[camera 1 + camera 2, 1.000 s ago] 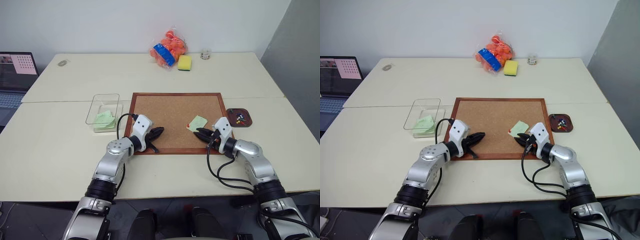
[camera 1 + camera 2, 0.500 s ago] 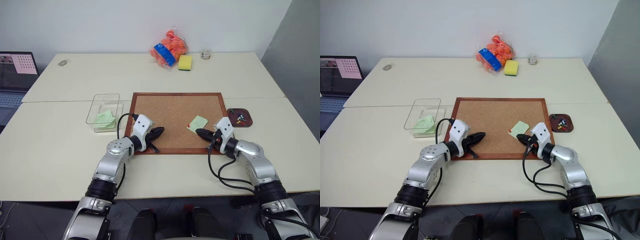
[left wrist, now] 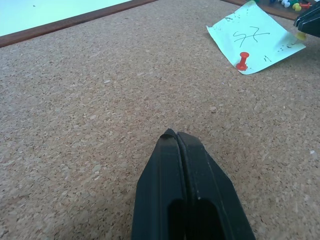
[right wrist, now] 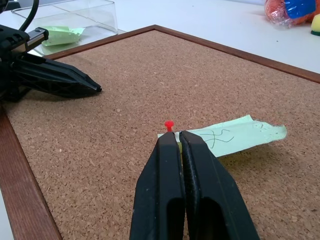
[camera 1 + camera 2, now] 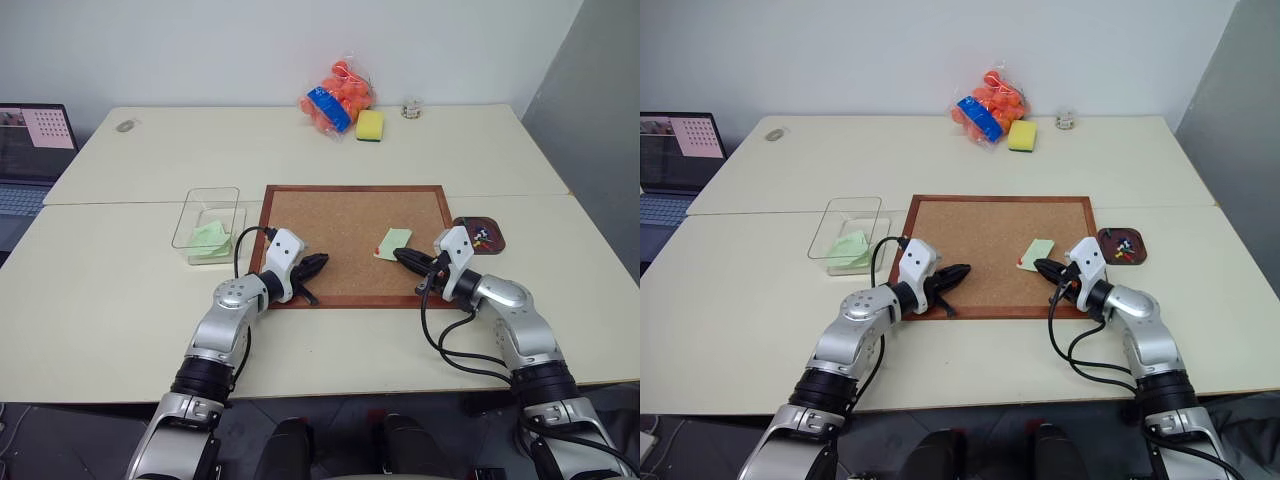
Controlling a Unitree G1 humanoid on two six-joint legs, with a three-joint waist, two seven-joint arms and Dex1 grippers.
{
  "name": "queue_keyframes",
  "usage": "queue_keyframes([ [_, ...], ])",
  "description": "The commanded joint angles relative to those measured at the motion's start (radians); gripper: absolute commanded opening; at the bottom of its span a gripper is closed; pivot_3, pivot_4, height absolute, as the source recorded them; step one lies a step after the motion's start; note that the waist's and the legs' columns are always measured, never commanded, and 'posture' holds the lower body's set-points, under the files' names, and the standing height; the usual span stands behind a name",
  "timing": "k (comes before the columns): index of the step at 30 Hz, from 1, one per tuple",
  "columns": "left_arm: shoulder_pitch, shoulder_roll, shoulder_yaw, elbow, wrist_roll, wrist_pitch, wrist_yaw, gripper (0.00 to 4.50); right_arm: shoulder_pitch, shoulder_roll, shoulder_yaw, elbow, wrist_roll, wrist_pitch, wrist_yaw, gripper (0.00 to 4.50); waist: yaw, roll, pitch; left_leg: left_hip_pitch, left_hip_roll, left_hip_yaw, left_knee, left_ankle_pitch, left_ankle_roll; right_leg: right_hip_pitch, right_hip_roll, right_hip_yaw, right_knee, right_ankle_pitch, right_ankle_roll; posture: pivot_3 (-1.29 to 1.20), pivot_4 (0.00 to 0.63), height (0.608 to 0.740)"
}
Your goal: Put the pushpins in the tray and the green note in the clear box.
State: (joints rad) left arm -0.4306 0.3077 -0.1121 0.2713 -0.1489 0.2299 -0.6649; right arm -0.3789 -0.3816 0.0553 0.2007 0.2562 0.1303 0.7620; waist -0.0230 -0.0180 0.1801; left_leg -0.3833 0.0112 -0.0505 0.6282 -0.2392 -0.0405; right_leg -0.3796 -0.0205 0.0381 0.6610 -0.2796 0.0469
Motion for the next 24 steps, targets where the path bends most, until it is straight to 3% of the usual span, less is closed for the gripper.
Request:
queue_keyframes([
  [1,0.014,-0.006,-0.021,0.049,0.028,0.018,0.007,0.00,-0.012,0.013,-0.081,-0.059,0.075,0.059,-0.033,0.04,0.000,0.000,0.000,0.000,0.000,0.000,0.000,0.000,0.000,0.000,0.000,0.000,0.000,0.000,0.000,0.00,0.150,0.740],
  [9,0.010,-0.008,-0.026,0.051,0.029,0.016,0.004,0.00,-0.049,0.025,-0.166,-0.038,0.113,0.119,-0.120,0.04,0.000,0.000,0.000,0.000,0.000,0.000,0.000,0.000,0.000,0.000,0.000,0.000,0.000,0.000,0.000,0.00,0.150,0.740],
  [18,0.014,-0.007,-0.031,0.044,0.029,0.017,0.002,0.00,-0.185,-0.013,-0.214,0.248,-0.069,0.020,-0.395,0.04,0.002,0.000,0.000,0.000,-0.001,0.001,0.000,0.001,0.001,0.000,-0.001,0.000,0.000,0.001,0.000,0.00,0.150,0.740],
  [24,0.029,-0.002,-0.031,0.025,0.029,0.023,0.003,0.00,-0.246,-0.030,-0.278,0.392,-0.081,-0.008,-0.510,0.04,0.000,0.000,0.000,0.000,-0.001,0.002,0.000,0.001,0.002,0.000,-0.001,0.002,0.000,0.001,-0.001,0.00,0.150,0.740],
])
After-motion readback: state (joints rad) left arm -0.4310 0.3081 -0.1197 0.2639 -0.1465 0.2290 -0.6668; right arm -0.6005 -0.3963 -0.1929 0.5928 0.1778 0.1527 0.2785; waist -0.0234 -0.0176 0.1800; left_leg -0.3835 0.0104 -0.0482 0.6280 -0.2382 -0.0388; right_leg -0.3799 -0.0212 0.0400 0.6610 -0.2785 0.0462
